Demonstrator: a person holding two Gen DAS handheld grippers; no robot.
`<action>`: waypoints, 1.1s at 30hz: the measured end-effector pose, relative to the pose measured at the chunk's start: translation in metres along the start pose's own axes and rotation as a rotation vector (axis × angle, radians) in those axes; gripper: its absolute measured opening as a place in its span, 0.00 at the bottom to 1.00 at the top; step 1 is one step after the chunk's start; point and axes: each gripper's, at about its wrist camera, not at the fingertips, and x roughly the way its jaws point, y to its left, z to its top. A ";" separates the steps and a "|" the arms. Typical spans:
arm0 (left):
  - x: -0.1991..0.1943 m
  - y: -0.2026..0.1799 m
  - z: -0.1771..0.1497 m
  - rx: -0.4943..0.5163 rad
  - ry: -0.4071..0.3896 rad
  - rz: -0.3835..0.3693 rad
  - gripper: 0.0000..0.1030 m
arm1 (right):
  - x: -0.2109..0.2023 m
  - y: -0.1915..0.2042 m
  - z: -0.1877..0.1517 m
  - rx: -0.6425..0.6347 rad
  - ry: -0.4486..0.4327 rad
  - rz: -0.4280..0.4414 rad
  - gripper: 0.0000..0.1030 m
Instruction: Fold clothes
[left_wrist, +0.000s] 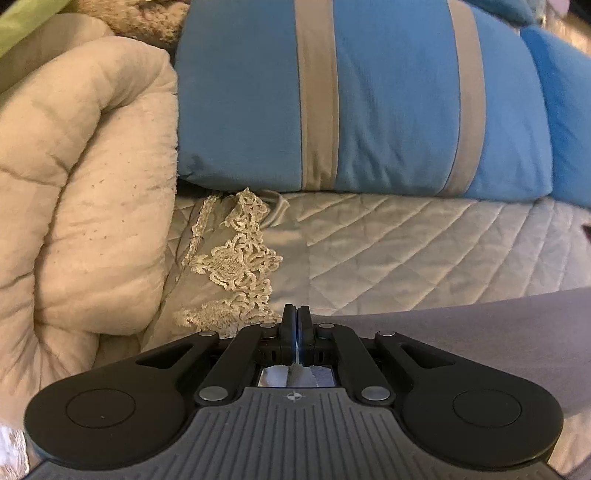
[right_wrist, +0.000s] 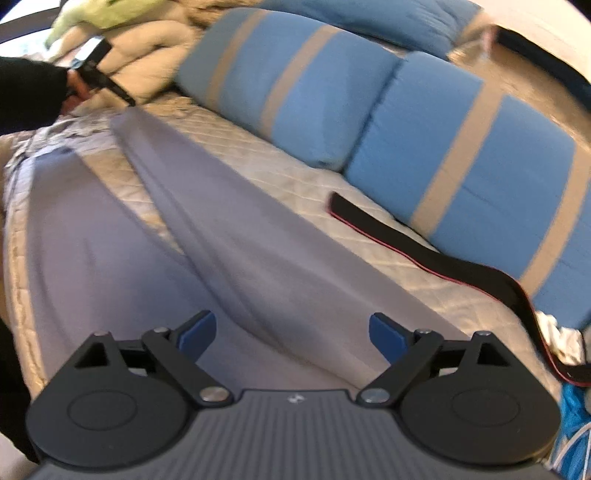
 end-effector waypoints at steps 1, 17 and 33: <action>0.005 -0.003 0.000 0.011 0.010 0.008 0.02 | -0.002 -0.004 -0.002 0.007 0.003 -0.006 0.93; 0.006 -0.031 0.004 0.190 0.051 -0.134 0.54 | -0.019 -0.045 -0.014 0.031 0.058 -0.040 0.98; 0.055 -0.032 -0.015 0.252 0.087 -0.340 0.60 | -0.005 -0.111 -0.047 0.138 0.094 0.073 0.98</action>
